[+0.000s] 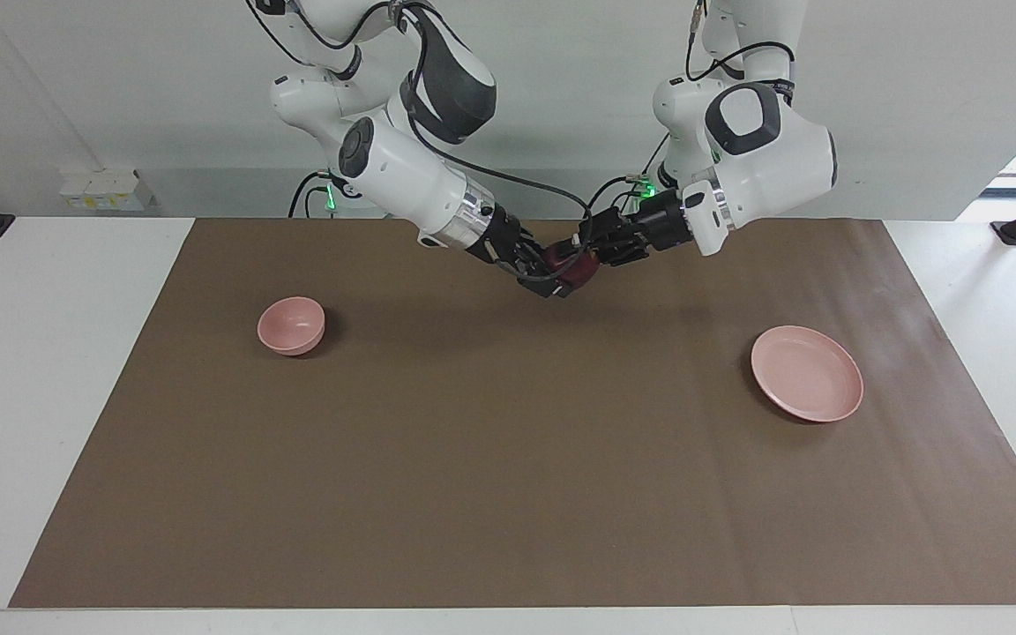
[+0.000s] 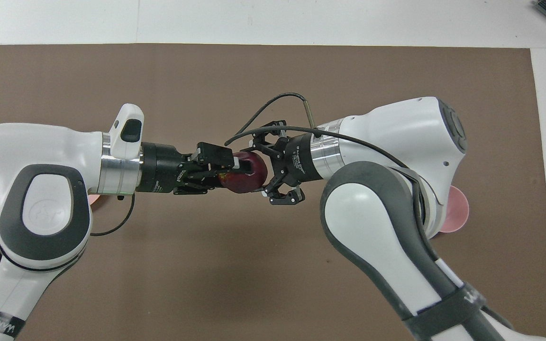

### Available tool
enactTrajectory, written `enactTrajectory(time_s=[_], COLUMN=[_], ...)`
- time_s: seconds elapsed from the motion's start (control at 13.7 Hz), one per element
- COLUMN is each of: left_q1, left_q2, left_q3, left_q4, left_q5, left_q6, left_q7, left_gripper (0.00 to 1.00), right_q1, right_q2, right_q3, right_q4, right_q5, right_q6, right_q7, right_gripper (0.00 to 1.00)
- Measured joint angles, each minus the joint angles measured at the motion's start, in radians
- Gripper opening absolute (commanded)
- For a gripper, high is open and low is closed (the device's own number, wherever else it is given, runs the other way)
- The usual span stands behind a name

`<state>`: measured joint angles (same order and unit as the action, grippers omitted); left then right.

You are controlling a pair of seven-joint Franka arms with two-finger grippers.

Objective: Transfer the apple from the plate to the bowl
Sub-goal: 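Close the right gripper around the apple held by the left gripper, then open the left gripper and pull it back while the right gripper holds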

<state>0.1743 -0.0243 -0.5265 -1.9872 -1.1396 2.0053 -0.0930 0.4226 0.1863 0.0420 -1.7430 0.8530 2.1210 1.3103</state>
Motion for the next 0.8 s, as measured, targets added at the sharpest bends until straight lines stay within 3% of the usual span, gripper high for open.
enactTrajectory(time_s=[0.07, 0.44, 0.8], left_q1=[0.000, 0.001, 0.005], left_q2=[0.000, -0.027, -0.089], left_q3=[0.000, 0.006, 0.145], left_q4=[0.000, 0.005, 0.050], left_q5=[0.000, 0.021, 0.290], left_q6=[0.000, -0.001, -0.106], left_q7=[0.000, -0.071, -0.123], left_gripper=[1.00, 1.00, 1.00], right_q1=[0.000, 0.001, -0.020], right_q2=[0.000, 0.000, 0.002], right_q3=[0.000, 0.000, -0.008], right_q4=[0.000, 0.000, 0.000], right_q5=[0.000, 0.000, 0.000], right_q6=[0.000, 0.001, 0.002], right_q7=[0.000, 0.001, 0.000], right_gripper=[0.00, 0.00, 0.00])
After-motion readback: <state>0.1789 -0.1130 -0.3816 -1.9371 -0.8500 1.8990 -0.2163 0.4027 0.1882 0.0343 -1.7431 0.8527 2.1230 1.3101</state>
